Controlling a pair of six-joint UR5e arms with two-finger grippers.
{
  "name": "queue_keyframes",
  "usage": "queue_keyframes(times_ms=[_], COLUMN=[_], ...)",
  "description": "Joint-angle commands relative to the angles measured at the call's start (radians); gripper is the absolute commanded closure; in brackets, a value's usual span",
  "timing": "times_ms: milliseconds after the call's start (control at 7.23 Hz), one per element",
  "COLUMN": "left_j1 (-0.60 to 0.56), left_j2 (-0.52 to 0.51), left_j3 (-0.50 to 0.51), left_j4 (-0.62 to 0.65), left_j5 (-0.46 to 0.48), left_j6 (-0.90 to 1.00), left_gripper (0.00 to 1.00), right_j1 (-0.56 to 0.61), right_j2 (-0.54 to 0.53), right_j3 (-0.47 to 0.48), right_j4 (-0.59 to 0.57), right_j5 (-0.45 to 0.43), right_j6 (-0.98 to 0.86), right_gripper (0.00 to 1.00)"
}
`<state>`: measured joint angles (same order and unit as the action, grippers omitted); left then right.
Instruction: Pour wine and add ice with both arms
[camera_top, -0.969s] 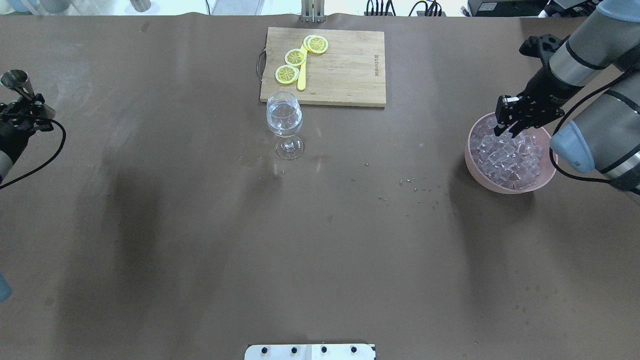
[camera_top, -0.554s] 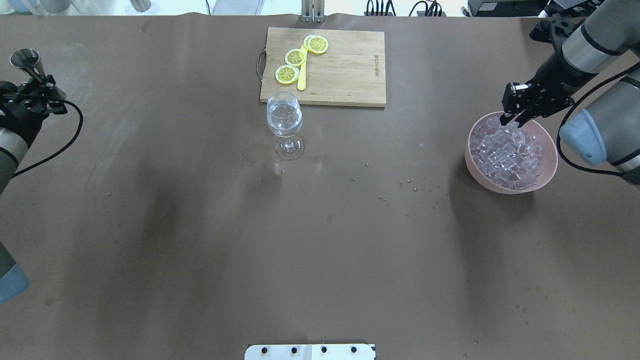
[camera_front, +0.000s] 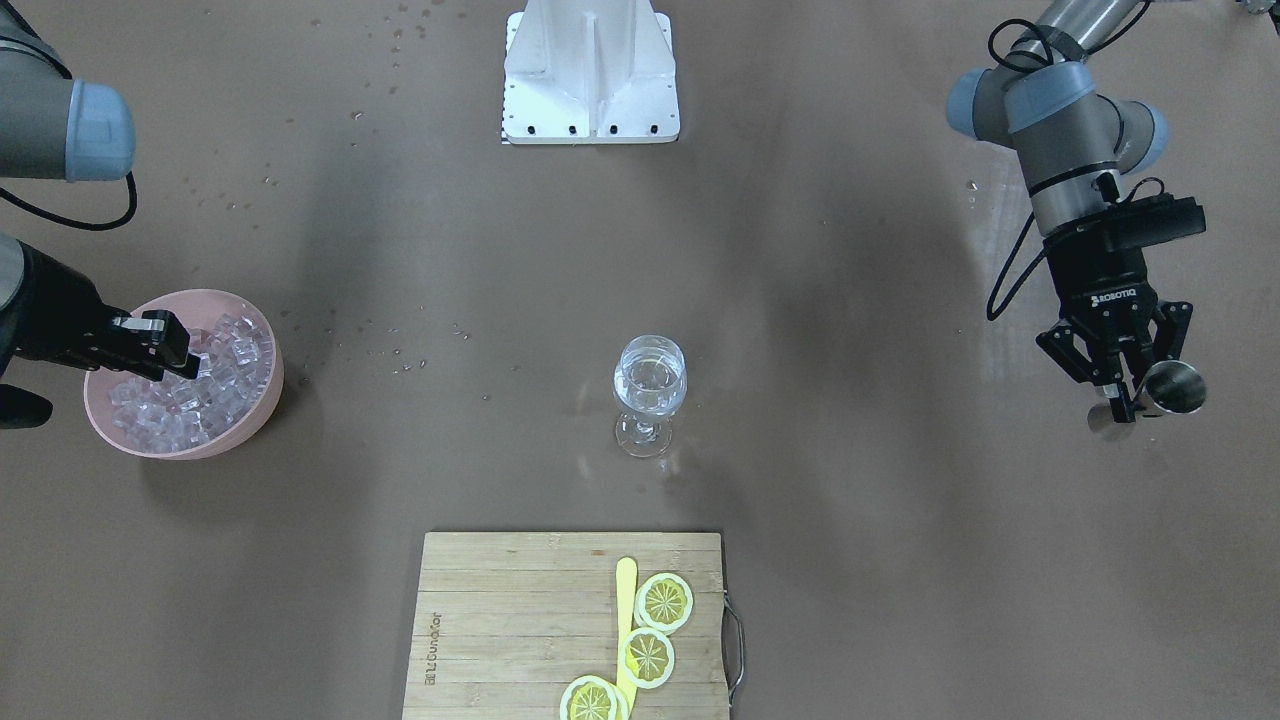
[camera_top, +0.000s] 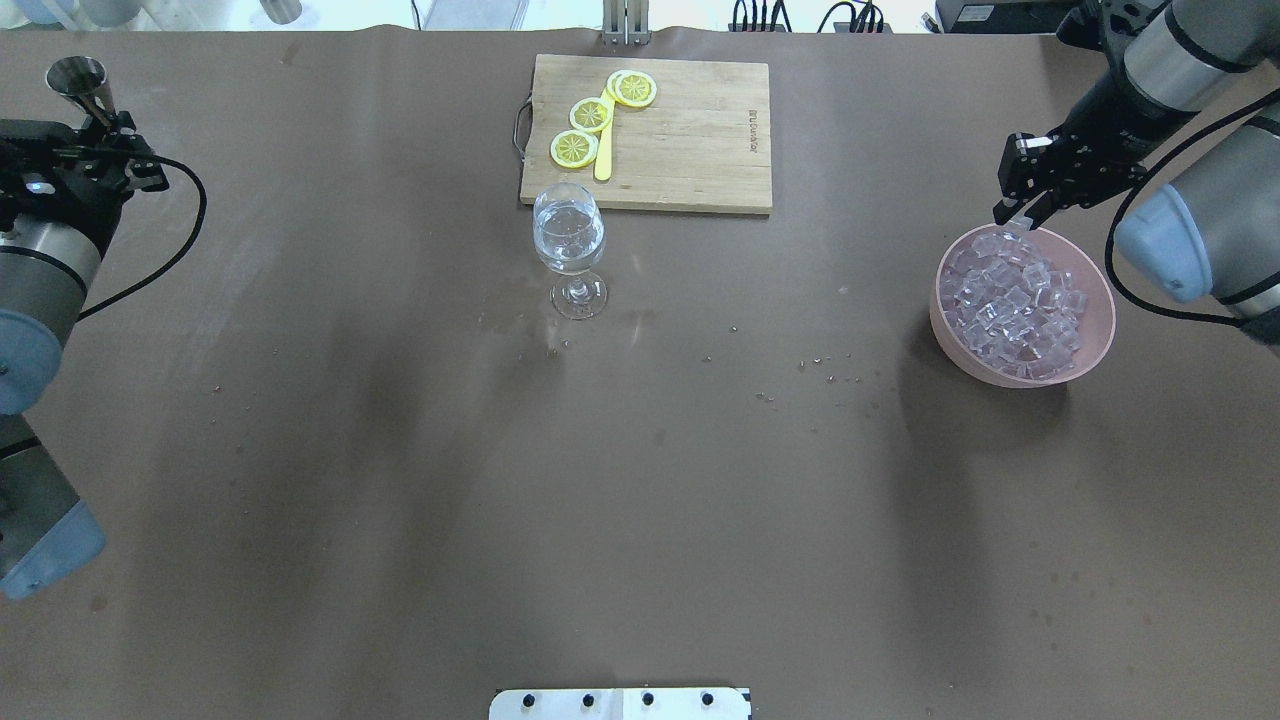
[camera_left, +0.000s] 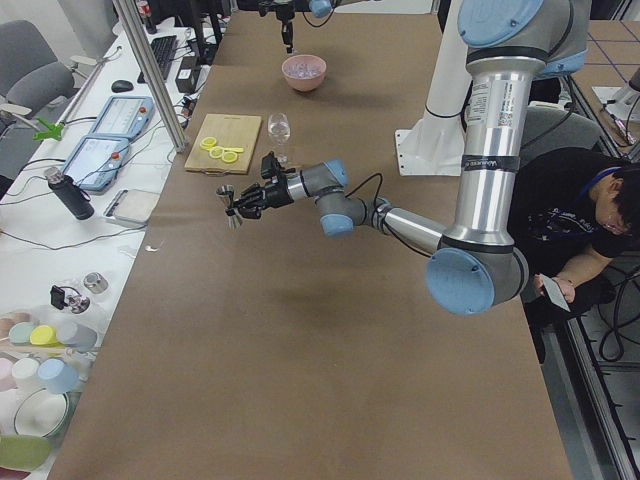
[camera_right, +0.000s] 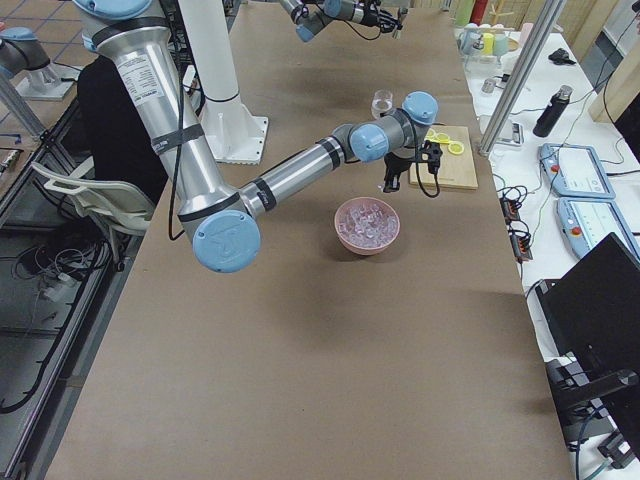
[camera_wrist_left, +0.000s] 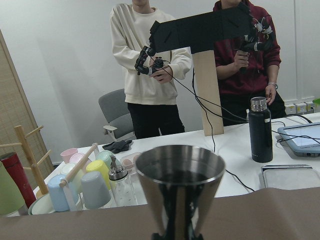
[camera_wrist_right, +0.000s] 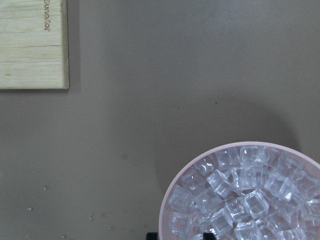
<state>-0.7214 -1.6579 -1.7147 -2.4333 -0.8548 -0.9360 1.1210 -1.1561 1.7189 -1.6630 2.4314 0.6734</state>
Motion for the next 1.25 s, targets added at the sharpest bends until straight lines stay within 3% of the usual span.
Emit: queue_keyframes(times_ms=[0,138,554,1107], left_j1=[0.005,0.007,0.175,0.278], left_j2=[-0.058,-0.121,-0.308,-0.323], left_j3=[-0.005,0.003,0.009,-0.040], left_j4=[0.081,0.132,0.333,0.335], left_j5=[-0.003,-0.006,0.003,0.134], left_j6=[-0.003,-0.001,0.002,0.003], left_gripper=[0.94,0.94,0.94,0.95], right_j1=[0.000,0.000,0.008,0.013], right_j2=[0.015,0.021,0.021,0.024], right_j3=[0.005,0.010,-0.011,-0.018], right_j4=[-0.008,-0.011,-0.029,-0.029], right_j5=[-0.005,-0.006,-0.052,-0.068], right_j6=[0.000,0.000,-0.081,-0.087], right_gripper=[1.00,1.00,1.00,1.00])
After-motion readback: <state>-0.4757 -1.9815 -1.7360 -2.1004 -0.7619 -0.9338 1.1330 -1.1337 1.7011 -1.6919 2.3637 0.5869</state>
